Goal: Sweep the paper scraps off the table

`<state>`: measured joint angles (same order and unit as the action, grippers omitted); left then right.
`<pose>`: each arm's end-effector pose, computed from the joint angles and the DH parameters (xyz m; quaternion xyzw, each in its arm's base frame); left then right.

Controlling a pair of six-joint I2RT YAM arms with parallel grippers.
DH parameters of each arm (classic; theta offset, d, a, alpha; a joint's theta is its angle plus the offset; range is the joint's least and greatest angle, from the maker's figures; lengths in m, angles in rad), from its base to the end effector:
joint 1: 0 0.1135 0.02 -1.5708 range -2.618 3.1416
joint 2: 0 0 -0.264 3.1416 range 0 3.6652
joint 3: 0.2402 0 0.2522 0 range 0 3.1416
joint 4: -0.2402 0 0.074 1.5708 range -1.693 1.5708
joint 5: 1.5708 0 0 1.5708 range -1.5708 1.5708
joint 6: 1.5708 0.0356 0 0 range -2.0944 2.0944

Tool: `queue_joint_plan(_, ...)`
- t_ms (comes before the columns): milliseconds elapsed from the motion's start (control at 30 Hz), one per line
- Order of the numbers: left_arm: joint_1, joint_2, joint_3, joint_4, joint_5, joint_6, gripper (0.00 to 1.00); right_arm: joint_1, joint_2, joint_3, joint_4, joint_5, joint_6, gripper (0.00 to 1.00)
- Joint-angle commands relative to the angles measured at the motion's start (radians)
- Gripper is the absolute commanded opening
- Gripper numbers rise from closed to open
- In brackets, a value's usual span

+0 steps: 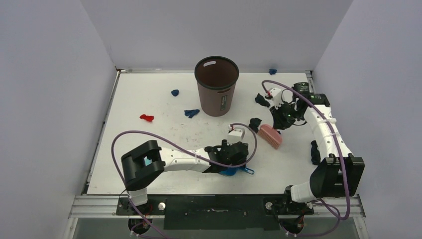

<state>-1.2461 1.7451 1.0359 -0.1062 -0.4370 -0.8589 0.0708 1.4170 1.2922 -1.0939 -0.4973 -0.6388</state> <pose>0.1303 -0.3398 0.1822 0.0961 0.9058 -0.2129 0.3534 0.2645 0.0358 0.3046 -0.3719 0.8799 0.1850 0.2308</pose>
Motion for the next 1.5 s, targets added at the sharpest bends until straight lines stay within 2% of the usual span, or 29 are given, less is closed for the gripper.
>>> queue_joint_plan(0, 0.011, 0.117, 0.195, -0.099, 0.006, 0.046, 0.54, -0.101, 0.005, 0.028, 0.036, -0.06, 0.01, 0.05)
queue_joint_plan(100, 0.013, 0.178, 0.265, -0.167, 0.028, 0.043, 0.45, -0.146, -0.015, 0.0, 0.054, -0.078, -0.006, 0.05)
queue_joint_plan(333, 0.013, 0.222, 0.334, -0.279, 0.053, 0.069, 0.43, -0.203, -0.023, -0.028, 0.055, -0.11, -0.053, 0.05)
queue_joint_plan(567, 0.009, 0.237, 0.362, -0.327, 0.108, 0.172, 0.19, -0.208, -0.017, -0.026, 0.044, -0.138, -0.072, 0.05)
queue_joint_plan(700, -0.014, 0.202, 0.384, -0.382, 0.163, 0.328, 0.09, -0.21, -0.04, -0.032, 0.039, -0.147, -0.084, 0.05)
queue_joint_plan(833, -0.028, 0.135, 0.357, -0.425, 0.214, 0.577, 0.0, -0.209, -0.08, -0.061, 0.064, -0.152, -0.085, 0.05)
queue_joint_plan(900, -0.029, 0.094, 0.329, -0.447, 0.236, 0.691, 0.0, -0.209, -0.097, -0.074, 0.07, -0.157, -0.09, 0.05)
queue_joint_plan(1033, -0.03, -0.009, 0.224, -0.467, 0.416, 0.963, 0.0, -0.21, -0.115, -0.09, 0.074, -0.15, -0.113, 0.05)
queue_joint_plan(1167, -0.012, -0.11, 0.106, -0.416, 0.381, 1.173, 0.0, -0.216, -0.114, -0.088, 0.059, -0.147, -0.139, 0.05)
queue_joint_plan(1300, 0.043, -0.154, 0.053, -0.318, 0.358, 1.28, 0.0, -0.218, -0.108, -0.091, 0.057, -0.16, -0.144, 0.05)
queue_joint_plan(1467, 0.083, -0.082, 0.089, -0.247, 0.337, 1.329, 0.0, -0.219, -0.092, -0.084, 0.054, -0.186, -0.134, 0.05)
